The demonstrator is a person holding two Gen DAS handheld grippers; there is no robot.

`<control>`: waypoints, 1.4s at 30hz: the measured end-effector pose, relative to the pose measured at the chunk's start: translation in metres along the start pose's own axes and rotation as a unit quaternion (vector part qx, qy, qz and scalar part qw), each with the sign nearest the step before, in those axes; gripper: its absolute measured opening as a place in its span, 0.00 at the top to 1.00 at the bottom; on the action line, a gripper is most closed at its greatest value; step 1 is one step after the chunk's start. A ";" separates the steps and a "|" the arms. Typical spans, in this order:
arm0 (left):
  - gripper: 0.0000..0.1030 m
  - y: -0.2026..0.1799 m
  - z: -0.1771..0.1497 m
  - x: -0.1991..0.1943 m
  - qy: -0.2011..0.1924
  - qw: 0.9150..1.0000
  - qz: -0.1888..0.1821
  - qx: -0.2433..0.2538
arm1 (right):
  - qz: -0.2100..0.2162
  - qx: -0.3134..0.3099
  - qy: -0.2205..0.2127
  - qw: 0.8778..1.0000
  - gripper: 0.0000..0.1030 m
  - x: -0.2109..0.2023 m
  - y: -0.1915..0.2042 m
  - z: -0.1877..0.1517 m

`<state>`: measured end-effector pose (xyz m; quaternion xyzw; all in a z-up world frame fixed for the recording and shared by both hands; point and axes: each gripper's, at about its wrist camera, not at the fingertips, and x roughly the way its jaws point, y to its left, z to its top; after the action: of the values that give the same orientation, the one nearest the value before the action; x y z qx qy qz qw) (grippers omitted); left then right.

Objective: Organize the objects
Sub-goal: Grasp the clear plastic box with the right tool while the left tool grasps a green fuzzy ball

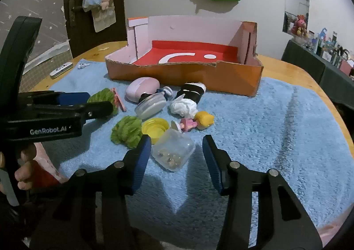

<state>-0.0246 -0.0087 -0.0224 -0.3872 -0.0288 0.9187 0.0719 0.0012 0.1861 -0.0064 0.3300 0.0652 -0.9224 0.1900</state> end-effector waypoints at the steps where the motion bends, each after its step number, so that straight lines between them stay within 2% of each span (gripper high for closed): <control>1: 0.40 0.000 0.001 0.001 0.000 1.000 -0.001 -0.001 | 0.001 -0.001 0.001 1.000 0.58 0.001 0.000 -0.001; 2: 0.42 0.000 0.001 0.002 0.001 1.000 -0.003 0.000 | 0.002 -0.001 0.003 1.000 0.60 0.002 0.001 -0.001; 7: 0.48 -0.003 0.004 0.008 0.004 1.000 -0.015 0.004 | 0.008 0.004 0.006 1.000 0.60 0.004 0.001 -0.003; 13: 0.66 -0.008 0.002 0.013 0.011 1.000 -0.019 0.014 | 0.018 0.011 0.009 1.000 0.60 0.004 -0.002 -0.003; 27: 0.70 -0.016 0.003 -0.002 -0.002 0.999 -0.027 0.020 | 0.035 0.026 -0.007 0.999 0.60 -0.008 -0.009 0.003; 42: 0.70 -0.016 0.026 -0.011 -0.024 0.999 -0.028 0.020 | 0.041 0.025 -0.038 0.998 0.60 -0.015 -0.017 0.039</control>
<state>-0.0341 0.0055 0.0054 -0.3623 -0.0227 0.9259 0.1049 -0.0173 0.1972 0.0332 0.3019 0.0210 -0.9269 0.2219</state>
